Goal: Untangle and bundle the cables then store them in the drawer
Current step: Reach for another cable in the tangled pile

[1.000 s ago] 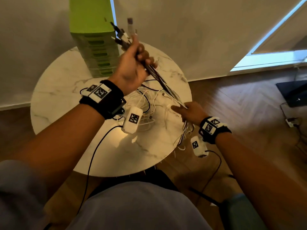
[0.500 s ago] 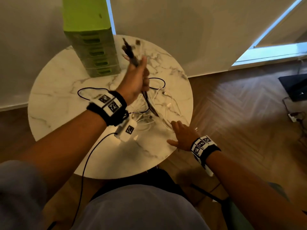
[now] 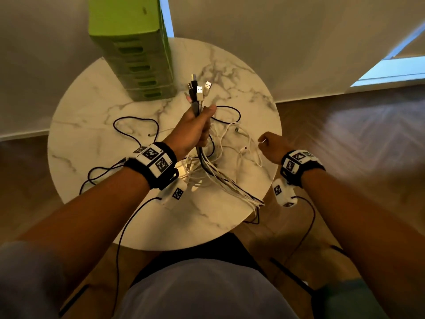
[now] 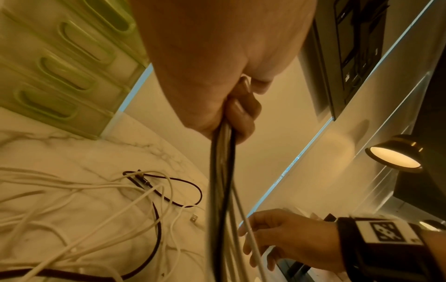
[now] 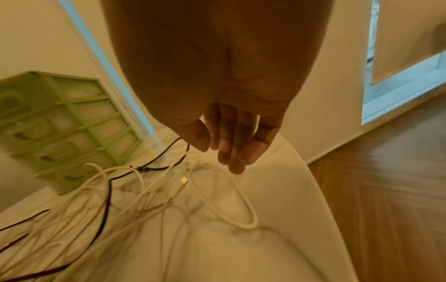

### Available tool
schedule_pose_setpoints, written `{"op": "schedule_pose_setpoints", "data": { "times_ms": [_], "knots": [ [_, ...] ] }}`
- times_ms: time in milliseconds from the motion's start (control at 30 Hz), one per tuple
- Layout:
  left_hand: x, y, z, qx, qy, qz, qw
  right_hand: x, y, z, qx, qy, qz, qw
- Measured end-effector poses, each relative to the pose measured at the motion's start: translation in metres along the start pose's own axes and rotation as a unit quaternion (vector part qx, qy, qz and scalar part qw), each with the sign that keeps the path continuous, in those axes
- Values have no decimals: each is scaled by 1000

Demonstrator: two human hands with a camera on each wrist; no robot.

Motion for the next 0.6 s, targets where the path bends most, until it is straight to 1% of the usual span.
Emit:
{"op": "schedule_pose_setpoints", "data": {
  "times_ms": [67, 133, 200, 300, 400, 433, 500, 600],
  "knots": [
    [0, 3, 6, -12, -7, -18, 1000, 4, -1, 20, 25, 11, 10, 1000],
    [-1, 7, 10, -27, -10, -42, 999, 10, 1, 35, 25, 18, 17, 999],
    [-3, 10, 13, -36, -8, -49, 998, 21, 3, 47, 6, 22, 1, 1000],
    [-4, 15, 14, -29, -9, -43, 999, 31, 2, 54, -32, 4, -39, 999],
    [-7, 17, 13, -20, -23, -40, 999, 22, -10, 58, -25, 19, -33, 999],
    [-9, 18, 13, -14, -30, -36, 999, 14, -16, 59, -13, 21, -18, 1000],
    [-14, 19, 11, 3, -41, -29, 999, -5, -29, 62, 5, 4, 69, 998],
    [-21, 23, 8, 10, -59, -60, 996, -49, -27, 57, 16, -60, 223, 973]
  ]
}}
Point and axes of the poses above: each hand's wrist, its own z-axis towards the middle knuckle, its own x-axis out of the palm, y = z × x, the point moved 1 cm from there along z, towards the middle knuckle, and after that the axes turned 15 degrees about -z, right-handed, at the moved point
